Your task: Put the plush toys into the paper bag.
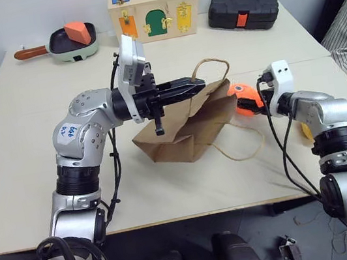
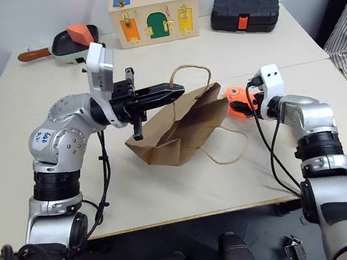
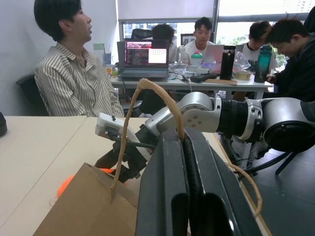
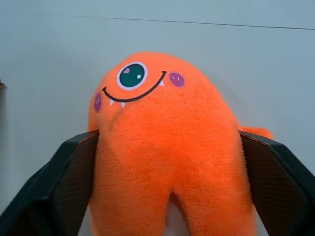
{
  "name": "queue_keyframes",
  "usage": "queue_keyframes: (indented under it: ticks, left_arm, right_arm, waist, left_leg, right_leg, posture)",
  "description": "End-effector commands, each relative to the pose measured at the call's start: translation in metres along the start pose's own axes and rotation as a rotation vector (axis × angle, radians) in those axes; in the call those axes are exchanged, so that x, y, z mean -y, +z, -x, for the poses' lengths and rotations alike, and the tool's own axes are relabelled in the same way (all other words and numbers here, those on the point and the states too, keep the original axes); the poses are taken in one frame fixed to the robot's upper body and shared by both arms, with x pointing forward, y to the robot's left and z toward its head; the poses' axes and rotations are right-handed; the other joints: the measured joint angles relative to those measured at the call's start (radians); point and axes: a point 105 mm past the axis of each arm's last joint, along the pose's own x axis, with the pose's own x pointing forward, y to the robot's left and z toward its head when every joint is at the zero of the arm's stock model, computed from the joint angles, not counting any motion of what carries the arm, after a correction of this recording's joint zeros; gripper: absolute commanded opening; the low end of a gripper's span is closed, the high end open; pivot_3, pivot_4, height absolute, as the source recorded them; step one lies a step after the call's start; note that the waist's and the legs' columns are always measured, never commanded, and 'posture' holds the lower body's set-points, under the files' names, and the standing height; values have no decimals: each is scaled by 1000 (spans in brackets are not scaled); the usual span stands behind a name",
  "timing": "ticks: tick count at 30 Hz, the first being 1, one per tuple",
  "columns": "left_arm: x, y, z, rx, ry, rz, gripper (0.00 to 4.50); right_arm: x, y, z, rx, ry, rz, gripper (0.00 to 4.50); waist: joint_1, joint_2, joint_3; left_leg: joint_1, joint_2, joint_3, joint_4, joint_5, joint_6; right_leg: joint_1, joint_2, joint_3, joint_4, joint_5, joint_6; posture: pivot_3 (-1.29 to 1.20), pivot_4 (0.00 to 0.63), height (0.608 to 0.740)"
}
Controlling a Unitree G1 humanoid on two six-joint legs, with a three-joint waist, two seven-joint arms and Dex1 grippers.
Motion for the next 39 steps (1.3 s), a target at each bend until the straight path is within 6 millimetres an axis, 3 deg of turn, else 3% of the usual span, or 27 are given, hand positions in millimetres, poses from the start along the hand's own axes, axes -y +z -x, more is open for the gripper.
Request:
queue_keyframes:
  ticks: [1,5,8,11,14,18,23,28,35,39]
  left_arm:
    - [3,11,0,10,-4,-54,0]
    - [2,11,-1,13,2,-53,0]
    - [2,11,-1,16,1,-49,0]
    - [2,10,-2,15,-4,-45,0]
    - [1,10,-2,15,-6,-42,0]
    - [0,10,-3,20,-9,-40,0]
    - [-2,11,-5,25,-16,-44,0]
    - [-3,13,-7,29,-22,-49,0]
    - [0,12,-10,37,-44,-41,0]
    - [1,11,-13,41,-50,-36,0]
  right_arm:
    - [9,-3,1,5,-51,41,2869]
    - [17,5,12,39,-67,91,1595]
    - [28,37,45,145,-93,163,754]
    - [21,58,70,213,-57,187,57]
    - [-21,83,113,292,130,228,25]
    - [-73,73,136,251,329,268,25]
    - [-113,43,127,154,416,341,25]
    - [-132,22,112,86,417,504,25]
    - [-152,10,85,23,449,908,25]
    - [-168,18,62,65,486,899,25]
  waist:
    - [-2,0,0]
    - [-7,0,0]
    - [4,0,0]
    - [12,0,0]
    - [14,1,0]
    - [14,0,0]
    - [22,0,0]
    - [28,0,0]
    - [30,0,0]
    - [19,0,0]
  left_leg:
    - [0,0,0,0,0,0]
    - [0,0,-1,1,0,0]
    - [-1,0,-2,1,0,0]
    - [-2,0,-1,1,0,0]
    - [-2,0,-1,1,0,0]
    - [-1,1,-1,-1,0,-1]
    - [-1,0,-1,0,-1,0]
    - [-1,0,-1,-1,-1,0]
    - [-1,-1,-1,0,-1,0]
    - [-1,0,-1,-1,-1,0]
  right_leg:
    - [0,0,0,0,0,0]
    - [1,0,0,0,0,0]
    - [1,0,-1,0,0,0]
    - [0,0,-1,0,0,0]
    - [-1,0,-1,0,0,0]
    - [0,1,0,0,0,0]
    - [0,0,1,-2,0,0]
    - [0,0,1,-1,0,0]
    - [0,0,1,-3,0,0]
    - [-1,0,1,-3,0,0]
  posture:
    - [0,150,740]
    - [0,150,740]
    - [0,150,740]
    - [0,150,740]
    - [0,150,740]
    - [0,150,740]
    - [0,150,740]
    - [0,150,740]
    - [0,150,740]
    - [0,150,740]
